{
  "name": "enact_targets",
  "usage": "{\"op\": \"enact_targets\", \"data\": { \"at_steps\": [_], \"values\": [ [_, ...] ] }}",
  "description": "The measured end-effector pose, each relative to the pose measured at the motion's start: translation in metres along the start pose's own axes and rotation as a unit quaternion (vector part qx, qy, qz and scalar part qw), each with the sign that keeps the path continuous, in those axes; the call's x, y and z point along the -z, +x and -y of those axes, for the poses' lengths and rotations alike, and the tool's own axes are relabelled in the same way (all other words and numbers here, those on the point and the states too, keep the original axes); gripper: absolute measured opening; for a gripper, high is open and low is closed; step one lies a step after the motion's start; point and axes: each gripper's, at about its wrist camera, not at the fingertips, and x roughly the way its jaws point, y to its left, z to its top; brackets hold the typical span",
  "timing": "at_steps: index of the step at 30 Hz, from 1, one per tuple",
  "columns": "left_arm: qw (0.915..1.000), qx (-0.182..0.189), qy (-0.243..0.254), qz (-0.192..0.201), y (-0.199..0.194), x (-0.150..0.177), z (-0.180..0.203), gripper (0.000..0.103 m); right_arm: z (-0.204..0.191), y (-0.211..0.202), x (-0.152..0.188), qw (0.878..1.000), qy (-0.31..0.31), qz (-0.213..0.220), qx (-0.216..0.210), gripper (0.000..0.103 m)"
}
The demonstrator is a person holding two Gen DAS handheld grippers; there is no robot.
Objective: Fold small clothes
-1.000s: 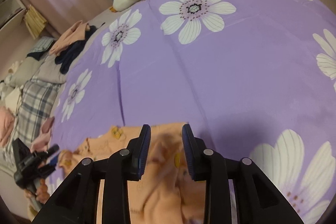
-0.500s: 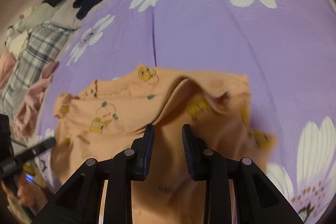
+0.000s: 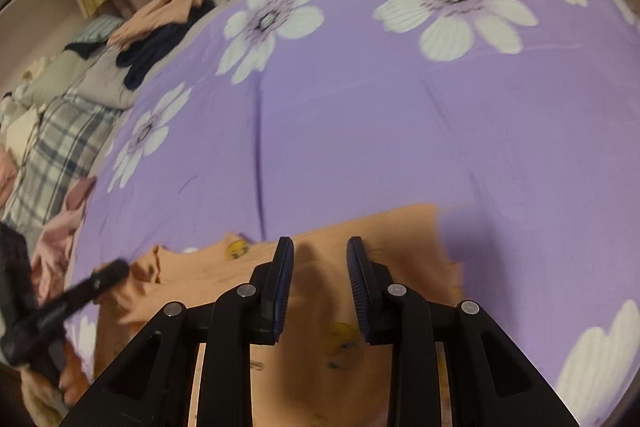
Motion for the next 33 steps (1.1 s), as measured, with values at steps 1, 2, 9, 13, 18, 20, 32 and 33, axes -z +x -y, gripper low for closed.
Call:
{"op": "enact_targets", "data": {
  "at_steps": [1, 2, 9, 13, 18, 20, 32, 33],
  "values": [
    [0.9999, -0.007, -0.008, -0.012, 0.006, -0.005, -0.003, 0.024, 0.003, -0.005, -0.001, 1.000, 0.004, 0.006, 0.002, 0.030],
    [0.9996, -0.006, -0.017, -0.022, 0.007, -0.008, -0.005, 0.024, 0.007, -0.013, -0.001, 1.000, 0.008, 0.013, 0.004, 0.030],
    [0.9990, 0.013, -0.037, 0.020, -0.042, -0.013, -0.012, 0.064, 0.021, -0.044, -0.005, 0.999, 0.030, 0.038, 0.022, 0.032],
    [0.9986, 0.030, -0.003, 0.044, -0.082, 0.005, -0.006, 0.079, 0.025, -0.051, 0.006, 0.999, 0.045, 0.022, 0.008, 0.046],
    [0.9998, 0.001, 0.009, 0.016, -0.089, 0.039, -0.018, 0.083, 0.032, -0.057, 0.028, 0.998, 0.058, -0.001, 0.023, 0.067],
    [0.9999, -0.003, -0.008, -0.006, -0.081, 0.053, -0.032, 0.083, 0.038, -0.058, 0.042, 0.997, 0.076, -0.010, 0.008, 0.067],
    [0.9971, -0.007, -0.066, -0.037, -0.070, 0.091, -0.066, 0.080, 0.056, -0.080, 0.114, 0.988, 0.153, -0.009, -0.019, 0.070],
    [0.9971, -0.006, -0.065, -0.038, -0.069, 0.092, -0.066, 0.080, 0.058, -0.078, 0.114, 0.987, 0.155, -0.009, -0.024, 0.070]
  ]
}}
